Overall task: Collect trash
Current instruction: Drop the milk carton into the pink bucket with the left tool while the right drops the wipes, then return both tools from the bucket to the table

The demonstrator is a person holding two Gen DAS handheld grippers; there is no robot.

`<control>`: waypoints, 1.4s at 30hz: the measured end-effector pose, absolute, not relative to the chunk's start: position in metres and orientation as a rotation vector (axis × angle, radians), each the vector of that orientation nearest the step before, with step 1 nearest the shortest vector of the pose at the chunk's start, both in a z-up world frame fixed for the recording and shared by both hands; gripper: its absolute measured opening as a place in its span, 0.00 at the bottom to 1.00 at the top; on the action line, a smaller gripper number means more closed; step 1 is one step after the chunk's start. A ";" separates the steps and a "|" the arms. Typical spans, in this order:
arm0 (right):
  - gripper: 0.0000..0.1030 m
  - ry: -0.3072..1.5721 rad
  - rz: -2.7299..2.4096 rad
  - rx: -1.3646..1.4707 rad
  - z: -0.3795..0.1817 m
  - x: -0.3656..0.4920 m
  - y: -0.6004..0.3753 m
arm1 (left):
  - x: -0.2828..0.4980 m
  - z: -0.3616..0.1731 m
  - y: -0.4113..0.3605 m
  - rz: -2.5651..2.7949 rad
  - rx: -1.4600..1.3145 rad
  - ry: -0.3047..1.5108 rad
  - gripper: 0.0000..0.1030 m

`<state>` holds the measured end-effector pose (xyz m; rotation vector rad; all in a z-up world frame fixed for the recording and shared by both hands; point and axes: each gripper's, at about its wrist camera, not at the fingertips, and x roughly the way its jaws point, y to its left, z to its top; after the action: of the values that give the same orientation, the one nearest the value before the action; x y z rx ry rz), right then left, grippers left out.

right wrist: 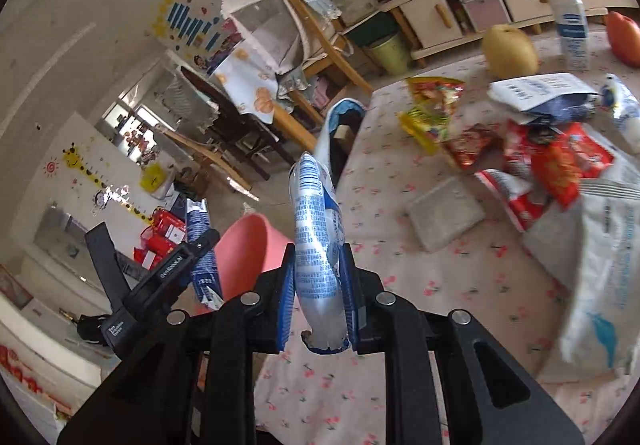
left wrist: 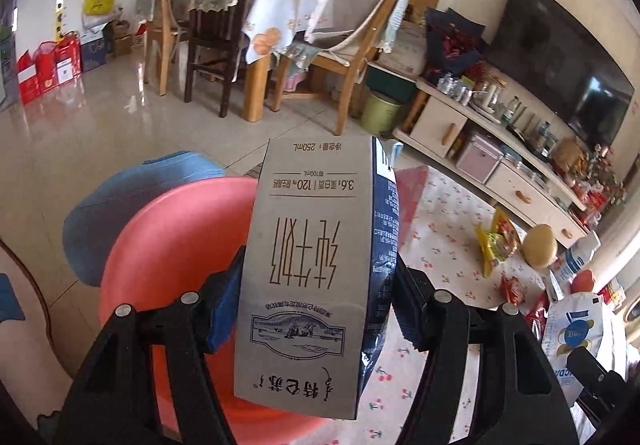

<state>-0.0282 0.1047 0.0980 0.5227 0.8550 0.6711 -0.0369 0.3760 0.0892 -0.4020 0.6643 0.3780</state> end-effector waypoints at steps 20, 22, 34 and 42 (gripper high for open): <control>0.37 0.987 0.758 0.323 0.081 -0.006 0.280 | -0.035 0.039 0.477 0.531 -0.588 0.815 0.69; 0.58 0.963 0.731 0.302 0.083 -0.011 0.278 | -0.035 0.039 0.474 0.542 -0.583 0.805 0.73; 0.86 0.884 0.619 0.280 0.100 -0.025 0.231 | -0.042 0.059 0.462 0.559 -0.544 0.628 0.83; 0.88 0.825 0.576 0.216 0.106 -0.040 0.201 | -0.042 0.079 0.436 0.483 -0.480 0.450 0.88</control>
<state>-0.0399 0.2006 0.1063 0.2163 0.8252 0.5763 -0.0419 0.4358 0.0790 -0.4801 0.4498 0.4828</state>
